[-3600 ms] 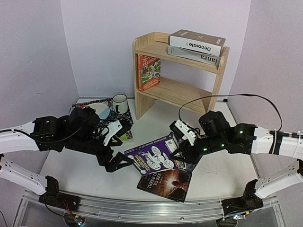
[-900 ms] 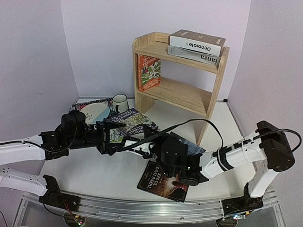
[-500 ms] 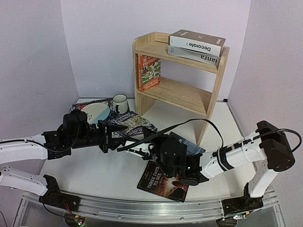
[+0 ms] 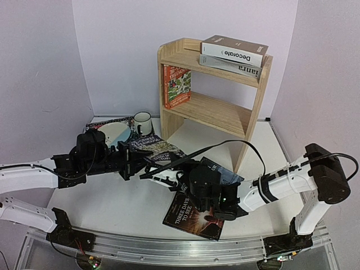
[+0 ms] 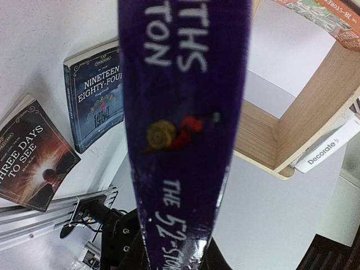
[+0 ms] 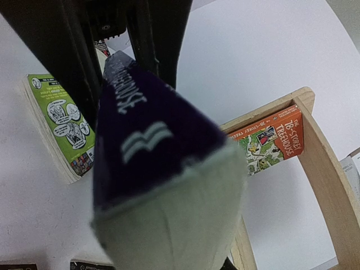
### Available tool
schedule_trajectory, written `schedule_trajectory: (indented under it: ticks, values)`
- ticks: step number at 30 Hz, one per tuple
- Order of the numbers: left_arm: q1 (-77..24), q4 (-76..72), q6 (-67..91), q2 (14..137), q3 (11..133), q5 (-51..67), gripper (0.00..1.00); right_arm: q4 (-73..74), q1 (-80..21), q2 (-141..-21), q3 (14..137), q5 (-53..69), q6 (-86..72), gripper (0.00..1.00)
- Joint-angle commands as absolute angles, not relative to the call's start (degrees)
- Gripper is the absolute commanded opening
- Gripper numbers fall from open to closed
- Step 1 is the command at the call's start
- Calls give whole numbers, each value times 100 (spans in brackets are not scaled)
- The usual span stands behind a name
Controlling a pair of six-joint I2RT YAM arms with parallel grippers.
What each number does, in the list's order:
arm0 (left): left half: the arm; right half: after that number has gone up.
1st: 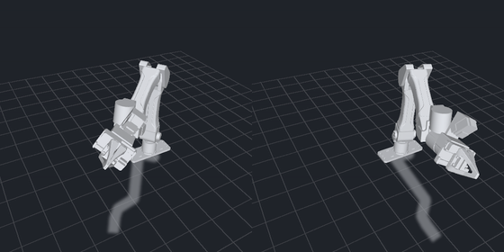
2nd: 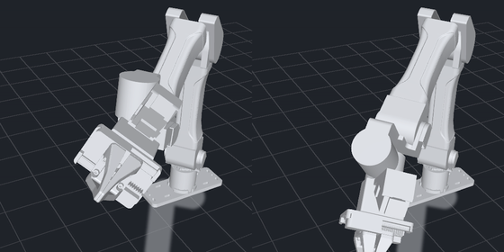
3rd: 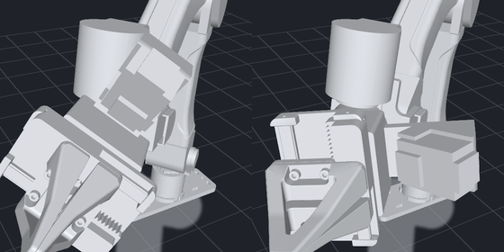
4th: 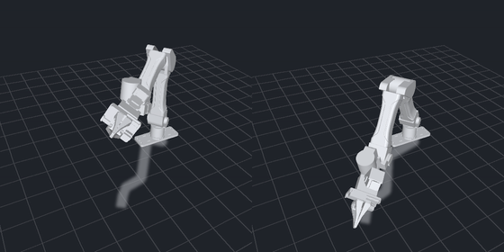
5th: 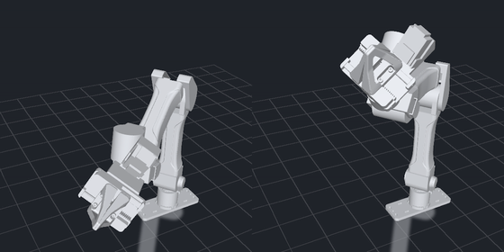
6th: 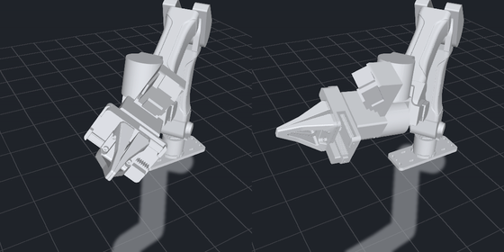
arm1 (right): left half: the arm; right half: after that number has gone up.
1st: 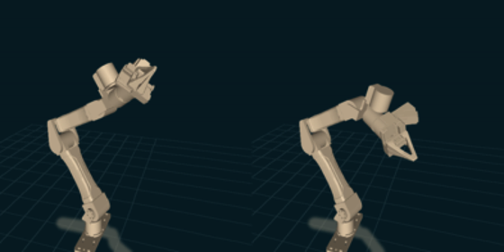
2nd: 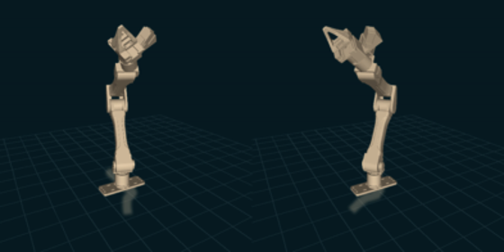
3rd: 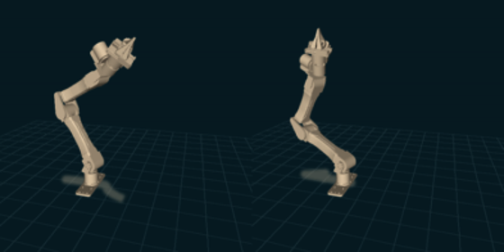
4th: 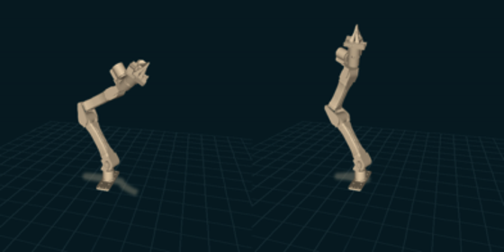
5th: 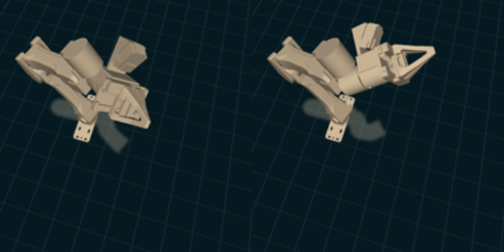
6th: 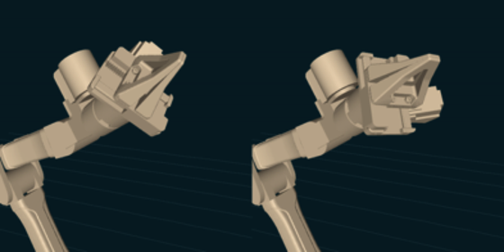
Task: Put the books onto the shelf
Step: Pass from the right arm to the left
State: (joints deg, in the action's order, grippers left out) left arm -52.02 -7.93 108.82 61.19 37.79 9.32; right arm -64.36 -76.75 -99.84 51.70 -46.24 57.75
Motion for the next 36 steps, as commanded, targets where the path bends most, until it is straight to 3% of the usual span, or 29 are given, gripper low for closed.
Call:
schedule_trajectory:
  ticks: [1,3,7,8,11,20,27,36]
  values:
    - [-5158,-980,10783,6031,3963,871,7,-7075,-7690,-9549,5367,-4624,5577,0]
    - [-5102,-929,10528,5928,3970,774,0,-7074,-7698,-9486,5275,-4601,5575,5]
    - [-4905,-401,9210,5767,4301,475,0,-6848,-7736,-9191,4847,-4491,5585,75]
    - [-4883,-197,8791,5725,4428,351,0,-6637,-7742,-9064,4731,-4417,5476,85]
    - [-4867,446,7422,5622,4887,-21,0,-5411,-7739,-8550,4474,-3968,4905,96]
    - [-4869,1437,3087,5369,5489,99,0,-3406,-7734,-7223,3846,-3728,3323,98]
    - [-4876,1437,1588,5258,5298,920,0,-3058,-7734,-6261,3205,-3964,2502,98]
    - [-4880,989,762,5494,5440,637,0,-2537,-7682,-5769,2766,-4349,1607,98]
